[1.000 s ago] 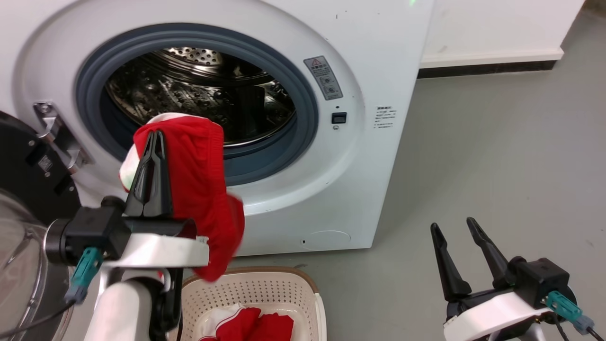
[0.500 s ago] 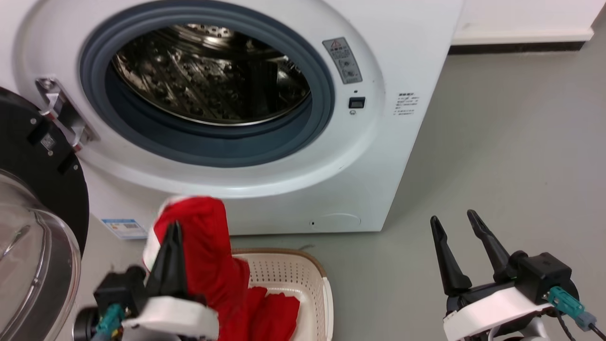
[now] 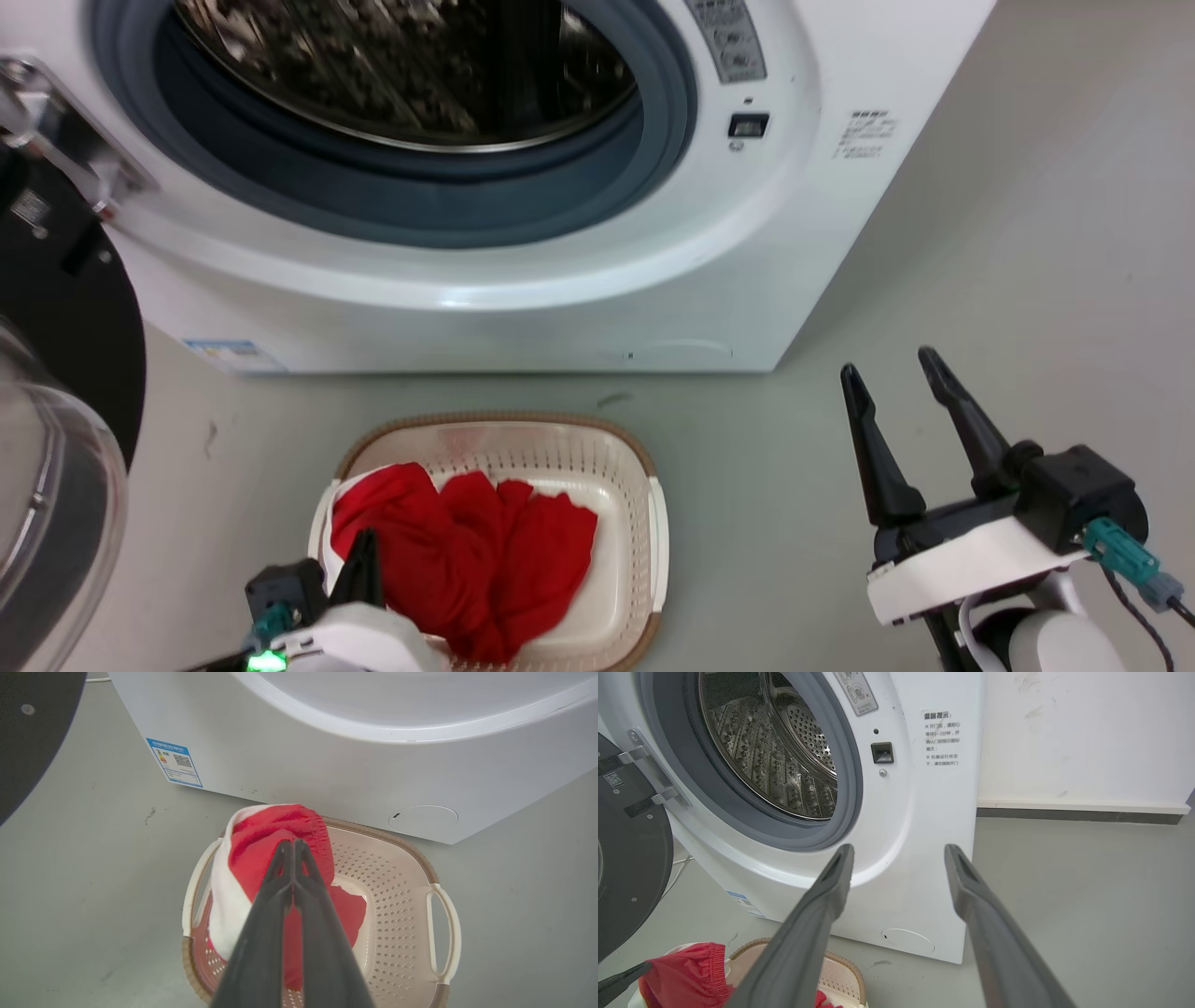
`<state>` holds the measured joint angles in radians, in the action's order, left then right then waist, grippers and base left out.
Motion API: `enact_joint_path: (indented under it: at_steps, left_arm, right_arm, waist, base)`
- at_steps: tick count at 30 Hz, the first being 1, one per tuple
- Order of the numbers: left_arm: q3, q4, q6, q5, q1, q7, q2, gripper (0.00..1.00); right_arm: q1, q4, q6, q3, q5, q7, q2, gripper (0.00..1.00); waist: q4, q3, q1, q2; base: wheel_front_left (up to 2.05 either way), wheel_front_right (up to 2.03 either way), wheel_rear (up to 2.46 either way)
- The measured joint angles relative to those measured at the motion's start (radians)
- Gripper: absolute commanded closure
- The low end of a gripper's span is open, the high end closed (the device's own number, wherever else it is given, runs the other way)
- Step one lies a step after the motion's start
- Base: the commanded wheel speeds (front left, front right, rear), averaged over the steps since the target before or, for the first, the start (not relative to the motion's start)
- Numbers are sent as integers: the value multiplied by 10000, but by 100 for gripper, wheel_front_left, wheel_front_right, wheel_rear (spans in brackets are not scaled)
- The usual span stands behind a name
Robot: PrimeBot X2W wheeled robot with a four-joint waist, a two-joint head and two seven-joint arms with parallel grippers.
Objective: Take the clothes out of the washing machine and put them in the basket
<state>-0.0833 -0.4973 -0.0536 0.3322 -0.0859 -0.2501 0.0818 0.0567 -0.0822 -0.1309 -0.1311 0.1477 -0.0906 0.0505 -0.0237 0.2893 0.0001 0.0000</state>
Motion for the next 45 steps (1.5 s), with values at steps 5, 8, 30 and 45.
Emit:
enact_joint_path:
  at_steps: [5, 8, 30, 45]
  left_arm:
    - [311, -2019, 270, 136, -1365, -98, -29, 100]
    - [667, -2635, 280, 111, -2106, -102, -31, 100]
    - [1636, -5363, 449, -909, -5974, -128, 389, 100]
    - [1850, -5683, 504, -1043, -5034, -128, 221, 0]
  right_arm:
    - [460, -171, 0, -109, -84, 31, 0, 0]
    - [730, -280, -2, -217, -171, 35, 0, 0]
    - [2235, 142, -2, -606, 13, -698, 4, 0]
    - [2161, 1262, -2, -435, 188, -1154, 0, 0]
  waist:
    - [-26, 880, 0, 0]
    - [-100, 1478, 0, 0]
    - [-1099, 5519, 1, 1]
    - [-1263, 3708, 0, 0]
  base:
    - [0, 0, 0]
    - [0, 0, 0]
    - [0, 0, 0]
    - [0, 0, 0]
